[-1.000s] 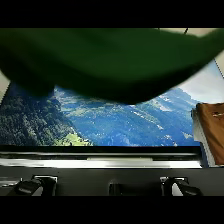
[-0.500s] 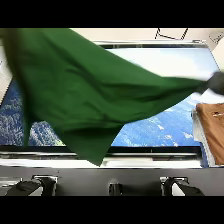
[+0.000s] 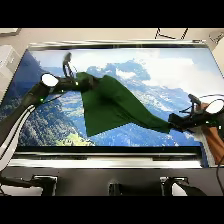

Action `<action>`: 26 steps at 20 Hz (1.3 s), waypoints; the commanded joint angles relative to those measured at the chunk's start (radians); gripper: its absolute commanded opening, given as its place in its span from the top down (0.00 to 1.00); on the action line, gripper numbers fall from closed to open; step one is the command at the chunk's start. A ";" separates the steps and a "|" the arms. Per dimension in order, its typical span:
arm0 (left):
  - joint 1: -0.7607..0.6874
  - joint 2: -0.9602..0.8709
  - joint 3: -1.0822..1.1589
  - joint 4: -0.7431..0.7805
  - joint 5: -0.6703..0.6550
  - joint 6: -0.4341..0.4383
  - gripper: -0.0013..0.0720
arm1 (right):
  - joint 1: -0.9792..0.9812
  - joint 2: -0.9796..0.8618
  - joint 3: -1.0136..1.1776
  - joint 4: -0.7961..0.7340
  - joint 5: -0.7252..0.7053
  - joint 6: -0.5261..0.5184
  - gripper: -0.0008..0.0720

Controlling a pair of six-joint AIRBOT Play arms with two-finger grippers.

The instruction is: Fold the clothes and pants, and hang the long-sleeved shirts on hangers.

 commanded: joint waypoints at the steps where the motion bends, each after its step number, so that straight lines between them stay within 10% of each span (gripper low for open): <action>1: 0.090 -0.039 0.000 0.188 -0.492 -0.150 0.27 | 0.001 -0.011 -0.045 0.000 -0.025 -0.006 0.93; 5: 0.181 0.084 -0.192 0.354 -0.642 -0.205 0.27 | 0.001 -0.011 -0.045 0.000 -0.028 -0.010 0.93; 11: 0.179 0.213 -0.708 0.009 -0.264 -0.063 0.27 | 0.001 -0.011 -0.045 0.000 -0.031 -0.028 0.93; 17: 0.071 0.204 -0.771 -0.201 0.039 -0.021 0.27 | 0.001 -0.011 -0.045 0.028 -0.032 -0.027 0.93; 20: 0.011 0.204 -0.771 -0.231 0.186 -0.102 0.55 | 0.001 -0.011 -0.045 0.058 -0.030 -0.027 0.93; 22: -0.008 0.209 -0.763 -0.231 0.207 -0.097 0.95 | 0.001 -0.011 -0.045 0.098 -0.026 -0.028 0.93; 26: 0.019 0.376 -0.632 -0.225 0.200 0.068 0.96 | 0.000 0.045 0.027 0.214 -0.040 -0.102 0.93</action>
